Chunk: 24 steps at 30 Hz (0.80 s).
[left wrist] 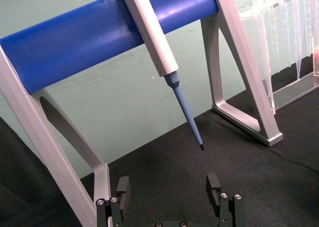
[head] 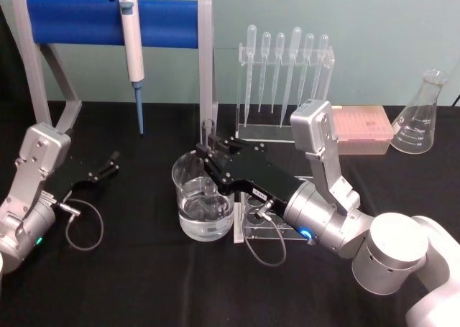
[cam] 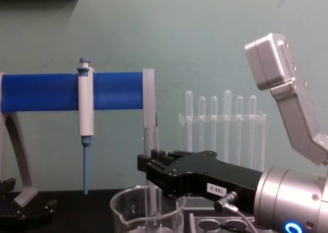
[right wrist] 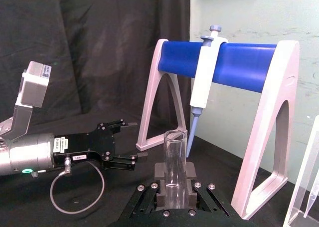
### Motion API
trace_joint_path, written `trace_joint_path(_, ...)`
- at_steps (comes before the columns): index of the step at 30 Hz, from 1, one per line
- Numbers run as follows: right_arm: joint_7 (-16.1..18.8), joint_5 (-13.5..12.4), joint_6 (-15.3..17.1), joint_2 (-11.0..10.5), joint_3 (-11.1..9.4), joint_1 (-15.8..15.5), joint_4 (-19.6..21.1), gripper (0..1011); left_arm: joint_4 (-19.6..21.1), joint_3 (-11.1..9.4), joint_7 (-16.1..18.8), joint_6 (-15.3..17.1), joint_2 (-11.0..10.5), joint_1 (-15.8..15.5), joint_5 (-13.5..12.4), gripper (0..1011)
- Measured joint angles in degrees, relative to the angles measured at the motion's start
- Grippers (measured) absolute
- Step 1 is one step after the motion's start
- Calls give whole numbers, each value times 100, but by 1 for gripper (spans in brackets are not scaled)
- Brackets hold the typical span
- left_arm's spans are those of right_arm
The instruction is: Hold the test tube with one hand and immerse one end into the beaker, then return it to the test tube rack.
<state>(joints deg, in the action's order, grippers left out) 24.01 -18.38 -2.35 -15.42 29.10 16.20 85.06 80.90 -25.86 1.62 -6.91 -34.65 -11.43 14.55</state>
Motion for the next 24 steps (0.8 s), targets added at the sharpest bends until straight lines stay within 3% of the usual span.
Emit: trace_joint_path(24,0,0,0,0,0,0,0,225,0,0,0,0,0,0,0,1000)
